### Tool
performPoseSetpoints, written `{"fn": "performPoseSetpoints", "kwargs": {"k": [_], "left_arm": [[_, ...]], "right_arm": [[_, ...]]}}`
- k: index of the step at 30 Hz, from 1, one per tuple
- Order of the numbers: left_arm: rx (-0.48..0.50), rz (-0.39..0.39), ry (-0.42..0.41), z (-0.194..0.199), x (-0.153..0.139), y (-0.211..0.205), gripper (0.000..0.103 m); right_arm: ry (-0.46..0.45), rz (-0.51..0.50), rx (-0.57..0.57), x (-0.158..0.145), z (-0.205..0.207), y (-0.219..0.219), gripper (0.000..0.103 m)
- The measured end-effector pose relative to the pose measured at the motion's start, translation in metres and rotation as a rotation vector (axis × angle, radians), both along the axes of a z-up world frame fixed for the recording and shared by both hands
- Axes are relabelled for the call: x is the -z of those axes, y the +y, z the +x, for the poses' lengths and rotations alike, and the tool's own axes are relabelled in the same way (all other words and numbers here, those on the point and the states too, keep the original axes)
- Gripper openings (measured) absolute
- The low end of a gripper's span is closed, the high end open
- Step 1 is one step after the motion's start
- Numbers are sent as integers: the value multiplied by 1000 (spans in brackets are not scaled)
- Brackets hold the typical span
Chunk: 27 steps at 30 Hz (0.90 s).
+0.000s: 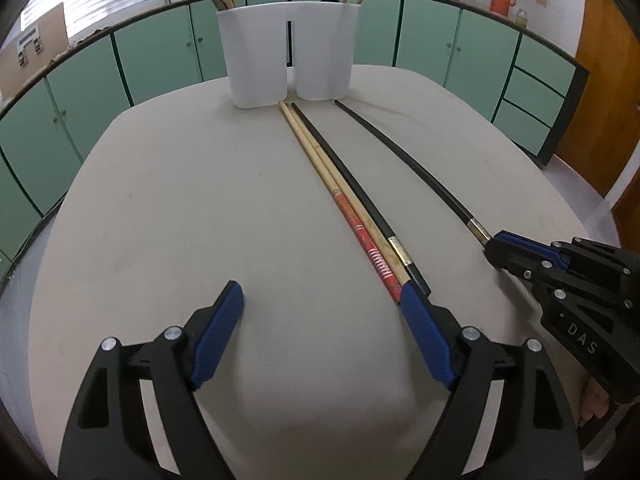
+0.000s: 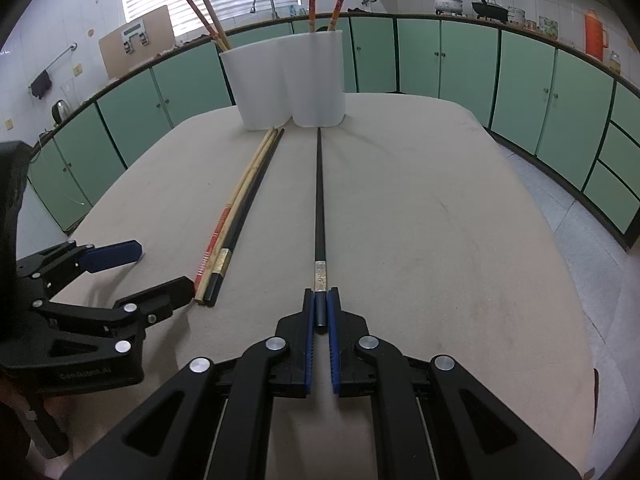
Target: Organize utensils
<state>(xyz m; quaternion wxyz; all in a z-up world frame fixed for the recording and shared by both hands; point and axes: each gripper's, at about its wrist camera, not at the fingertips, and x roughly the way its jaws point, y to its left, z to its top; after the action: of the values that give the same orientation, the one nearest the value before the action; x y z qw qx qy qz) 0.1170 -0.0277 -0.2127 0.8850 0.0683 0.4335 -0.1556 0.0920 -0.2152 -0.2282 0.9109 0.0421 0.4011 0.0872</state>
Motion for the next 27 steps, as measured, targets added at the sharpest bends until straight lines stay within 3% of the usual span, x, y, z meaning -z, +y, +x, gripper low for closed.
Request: {"fn": "performPoseSetpoints", "kwargs": {"k": [7, 18, 27], "left_arm": [[9, -6, 5, -4, -1, -6, 80], [-71, 20, 7, -1, -1, 20, 80], [-92, 16, -7, -5, -2, 21, 72]], "right_arm": [[0, 2, 0, 0, 0, -1, 7], [0, 8, -2, 1, 1, -3, 7], [4, 8, -24, 0, 0, -4, 8]]}}
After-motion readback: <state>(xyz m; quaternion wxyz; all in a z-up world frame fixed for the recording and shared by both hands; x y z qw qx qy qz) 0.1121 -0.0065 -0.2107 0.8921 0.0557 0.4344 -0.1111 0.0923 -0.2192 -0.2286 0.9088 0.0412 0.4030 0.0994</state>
